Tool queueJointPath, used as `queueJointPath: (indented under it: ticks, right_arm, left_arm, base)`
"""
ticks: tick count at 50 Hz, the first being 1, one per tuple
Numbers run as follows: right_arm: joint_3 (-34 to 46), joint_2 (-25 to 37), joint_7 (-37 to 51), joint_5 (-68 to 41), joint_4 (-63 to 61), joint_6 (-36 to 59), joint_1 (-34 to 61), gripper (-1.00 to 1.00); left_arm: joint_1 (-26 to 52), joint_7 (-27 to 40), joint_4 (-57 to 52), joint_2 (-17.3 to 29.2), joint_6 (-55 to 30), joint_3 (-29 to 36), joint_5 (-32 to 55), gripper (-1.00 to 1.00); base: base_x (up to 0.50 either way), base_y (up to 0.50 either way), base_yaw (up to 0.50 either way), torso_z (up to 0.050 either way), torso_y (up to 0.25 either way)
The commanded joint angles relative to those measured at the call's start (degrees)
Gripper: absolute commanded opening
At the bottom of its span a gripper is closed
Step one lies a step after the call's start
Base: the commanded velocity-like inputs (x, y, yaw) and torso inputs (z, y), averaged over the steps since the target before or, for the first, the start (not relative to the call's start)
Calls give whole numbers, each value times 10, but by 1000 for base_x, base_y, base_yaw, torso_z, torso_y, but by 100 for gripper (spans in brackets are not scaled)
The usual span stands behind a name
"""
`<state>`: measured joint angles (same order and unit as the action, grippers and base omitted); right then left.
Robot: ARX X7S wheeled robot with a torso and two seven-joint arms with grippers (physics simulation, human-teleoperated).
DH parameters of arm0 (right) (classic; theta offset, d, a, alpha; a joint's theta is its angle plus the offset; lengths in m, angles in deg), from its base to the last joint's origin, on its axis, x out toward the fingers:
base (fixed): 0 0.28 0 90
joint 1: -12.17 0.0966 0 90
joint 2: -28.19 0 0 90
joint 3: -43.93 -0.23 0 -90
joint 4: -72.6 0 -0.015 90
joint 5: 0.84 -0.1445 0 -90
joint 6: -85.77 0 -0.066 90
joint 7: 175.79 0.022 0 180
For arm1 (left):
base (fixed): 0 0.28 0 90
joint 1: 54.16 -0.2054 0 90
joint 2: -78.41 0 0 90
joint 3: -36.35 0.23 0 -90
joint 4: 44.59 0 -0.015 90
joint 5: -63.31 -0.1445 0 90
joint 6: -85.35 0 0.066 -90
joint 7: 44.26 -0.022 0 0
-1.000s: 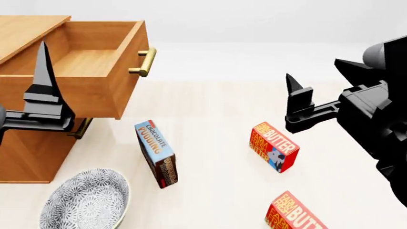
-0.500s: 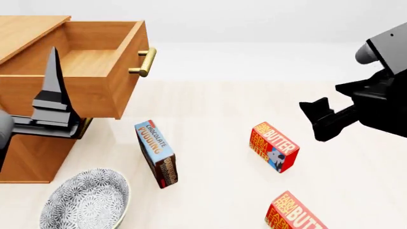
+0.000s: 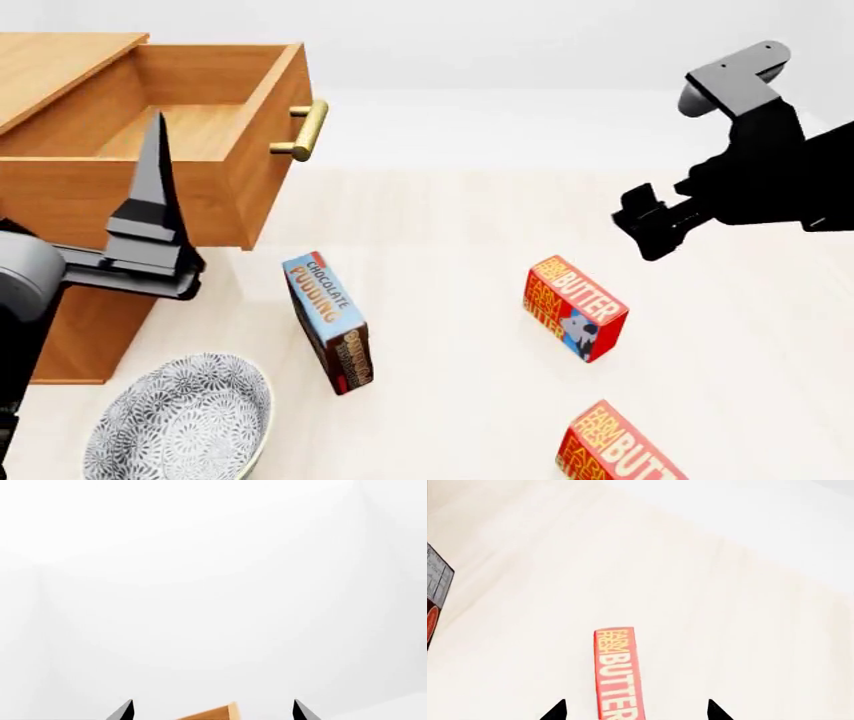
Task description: Put the butter at the front in the top drawer of the cabinet and close it.
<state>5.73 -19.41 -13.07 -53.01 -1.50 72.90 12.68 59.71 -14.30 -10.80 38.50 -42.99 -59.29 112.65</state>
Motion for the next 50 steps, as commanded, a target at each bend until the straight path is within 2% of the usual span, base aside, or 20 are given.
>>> queueJointPath:
  ticks: [1,9,18,37,50]
  right_arm:
    - [108,-76,-94,98,159,-92,25,100]
    - [150,-133,-151,141,275,-169,17,100]
    - [170,-172,-186,161,335,-212,10,100]
    - [182,-202,-208,171,377,-249,-16,100]
    - [179,-200,-201,165,368,-250,-41,100]
  left_arm:
    - [-15,-15,8,-10,24,11,-12,100]
    - [-33,-18,11,-12,37,10,-23,100]
    - [-39,-21,12,-14,45,14,-30,100]
    - [-44,-13,5,-14,50,15,-18,100]
    - [-49,-13,4,-15,60,19,-20,100]
  base:
    - [0,0,0,0,0]
    - [0,0,0,0,0]
    - [0,0,0,0,0]
    - [0,0,0,0,0]
    - [0,0,0,0,0]
